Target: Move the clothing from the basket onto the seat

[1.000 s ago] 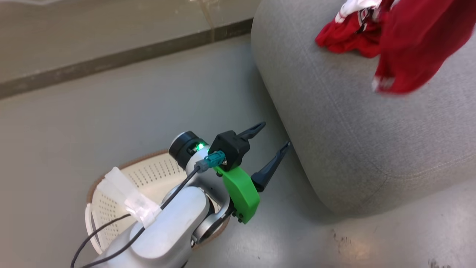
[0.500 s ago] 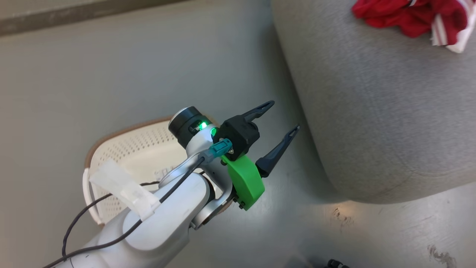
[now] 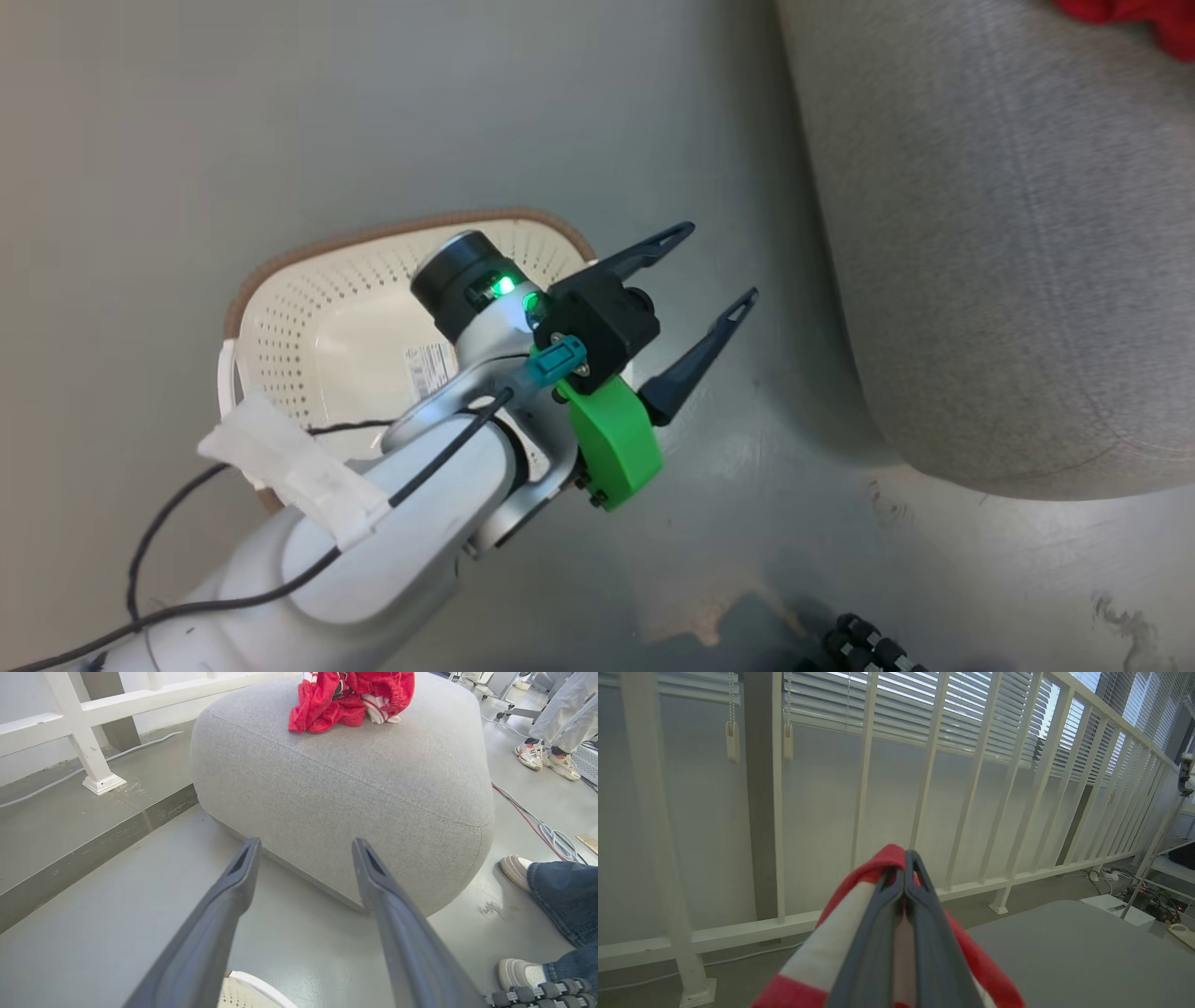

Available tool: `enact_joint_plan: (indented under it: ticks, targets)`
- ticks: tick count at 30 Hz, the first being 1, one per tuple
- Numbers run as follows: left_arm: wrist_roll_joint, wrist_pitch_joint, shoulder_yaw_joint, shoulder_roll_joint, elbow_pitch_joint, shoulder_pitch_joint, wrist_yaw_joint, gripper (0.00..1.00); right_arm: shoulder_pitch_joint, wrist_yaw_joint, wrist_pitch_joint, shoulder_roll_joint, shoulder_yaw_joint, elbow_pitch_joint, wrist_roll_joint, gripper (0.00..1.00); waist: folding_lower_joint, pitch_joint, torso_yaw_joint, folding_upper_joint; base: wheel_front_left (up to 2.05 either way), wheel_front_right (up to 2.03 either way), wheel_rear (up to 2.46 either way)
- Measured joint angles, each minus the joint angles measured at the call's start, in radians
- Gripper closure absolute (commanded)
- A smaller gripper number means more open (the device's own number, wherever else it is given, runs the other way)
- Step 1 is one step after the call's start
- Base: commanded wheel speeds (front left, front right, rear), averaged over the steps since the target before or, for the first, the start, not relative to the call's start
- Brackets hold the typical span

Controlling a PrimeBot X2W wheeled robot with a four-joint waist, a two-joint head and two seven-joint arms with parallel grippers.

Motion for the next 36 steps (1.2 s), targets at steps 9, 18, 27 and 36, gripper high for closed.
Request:
enact_joint_plan:
  ticks: [9,18,27,36]
  targets:
    - [0.009,0.013,0.014,0.044,-0.014,-0.007,0.008,0.0,0.067,-0.007,-0.049,0.156,0.067,0.117,0.007,1.0,0.0,0.066,0.005,0.0,0.0,0.0,0.0]
    - [0.009,0.013,0.032,0.059,-0.026,-0.007,0.013,0.0,0.081,0.004,-0.091,0.186,0.084,0.172,0.007,0.95,-0.0001,0.074,-0.028,0.0,0.0,0.0,0.0]
    - [0.009,0.012,0.04,0.075,-0.03,-0.007,0.014,0.0,0.081,0.035,-0.11,0.23,0.109,0.213,0.008,0.0,-0.0001,0.062,-0.069,0.0,0.0,0.0,0.0]
    - [0.006,0.009,0.056,0.091,-0.03,-0.004,0.032,0.0,0.084,0.07,-0.128,0.272,0.134,0.219,0.002,0.0,0.0,0.038,-0.108,0.0,0.0,0.0,0.0]
